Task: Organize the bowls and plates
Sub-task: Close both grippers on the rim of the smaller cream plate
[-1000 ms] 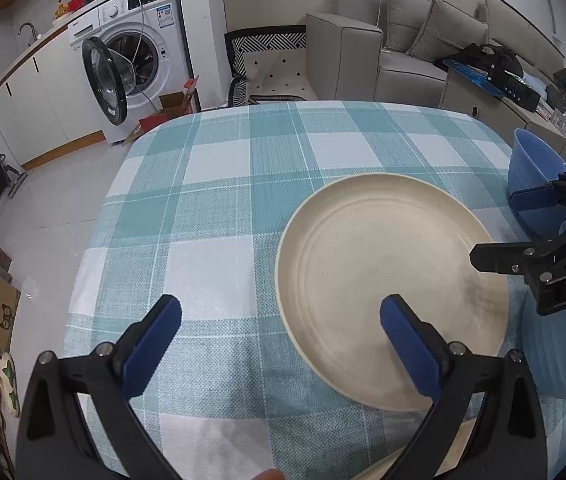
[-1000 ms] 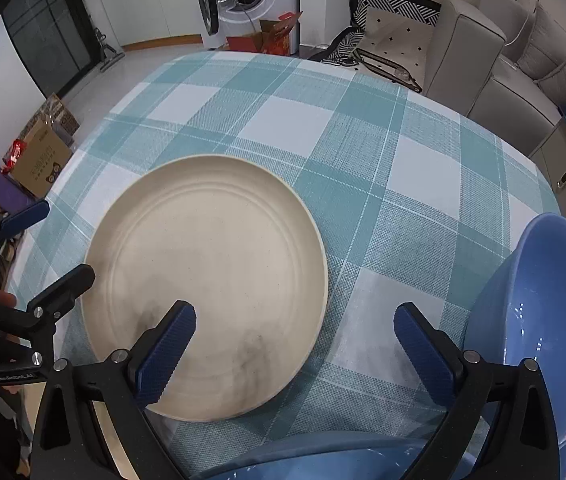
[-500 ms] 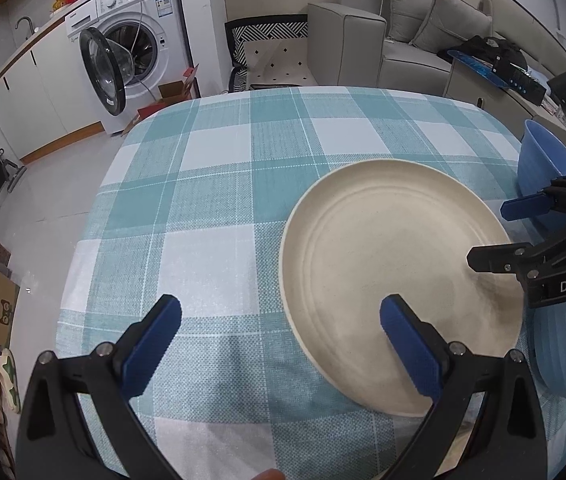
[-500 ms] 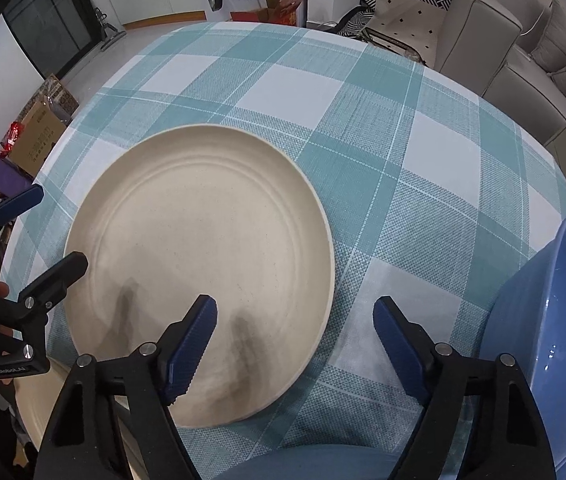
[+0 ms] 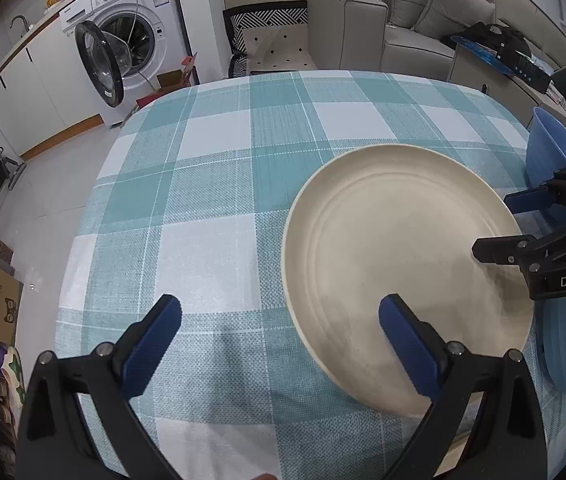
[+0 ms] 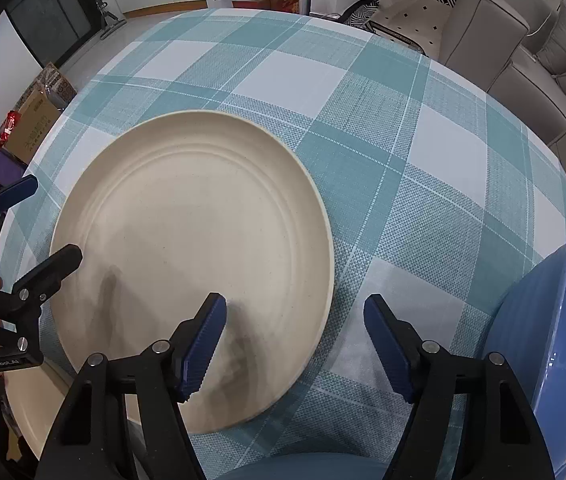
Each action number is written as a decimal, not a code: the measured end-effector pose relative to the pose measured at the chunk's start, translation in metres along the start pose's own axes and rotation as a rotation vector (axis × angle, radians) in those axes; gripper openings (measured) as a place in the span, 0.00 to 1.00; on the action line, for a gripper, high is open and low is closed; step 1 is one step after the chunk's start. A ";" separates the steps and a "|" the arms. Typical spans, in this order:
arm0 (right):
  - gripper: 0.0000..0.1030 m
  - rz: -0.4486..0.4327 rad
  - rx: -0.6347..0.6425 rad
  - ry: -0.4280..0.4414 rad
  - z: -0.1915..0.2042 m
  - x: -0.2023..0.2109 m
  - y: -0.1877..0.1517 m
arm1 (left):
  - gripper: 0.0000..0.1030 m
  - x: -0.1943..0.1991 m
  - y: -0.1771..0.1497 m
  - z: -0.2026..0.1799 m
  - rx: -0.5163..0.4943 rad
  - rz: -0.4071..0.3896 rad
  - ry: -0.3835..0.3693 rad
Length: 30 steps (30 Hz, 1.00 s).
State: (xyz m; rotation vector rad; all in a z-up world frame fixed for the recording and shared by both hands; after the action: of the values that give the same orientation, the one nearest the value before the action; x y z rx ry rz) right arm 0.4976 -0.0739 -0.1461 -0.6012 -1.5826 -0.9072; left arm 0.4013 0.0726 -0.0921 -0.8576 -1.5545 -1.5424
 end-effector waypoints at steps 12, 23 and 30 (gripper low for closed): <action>0.56 -0.012 -0.013 0.003 -0.004 -0.001 0.000 | 0.76 0.000 -0.001 0.002 0.019 0.005 -0.037; 0.46 -0.013 -0.009 -0.001 -0.003 -0.001 0.002 | 0.51 -0.005 -0.006 -0.002 0.011 0.037 -0.072; 0.32 -0.018 0.000 -0.002 -0.001 -0.002 0.002 | 0.35 -0.006 -0.008 -0.004 0.011 0.050 -0.094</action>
State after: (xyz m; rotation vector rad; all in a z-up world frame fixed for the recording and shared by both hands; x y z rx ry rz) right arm 0.5006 -0.0733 -0.1470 -0.5889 -1.5925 -0.9197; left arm 0.3976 0.0686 -0.1009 -0.9677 -1.5947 -1.4754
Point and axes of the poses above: each gripper's, at about its wrist camera, not at the fingertips, and x roughly against the way its jaws point, z to its left, y to its top, the point moved 7 cm from there along -x, roughly the way its jaws point, and after that the axes turned 3 degrees about z, right-handed, at the moved point
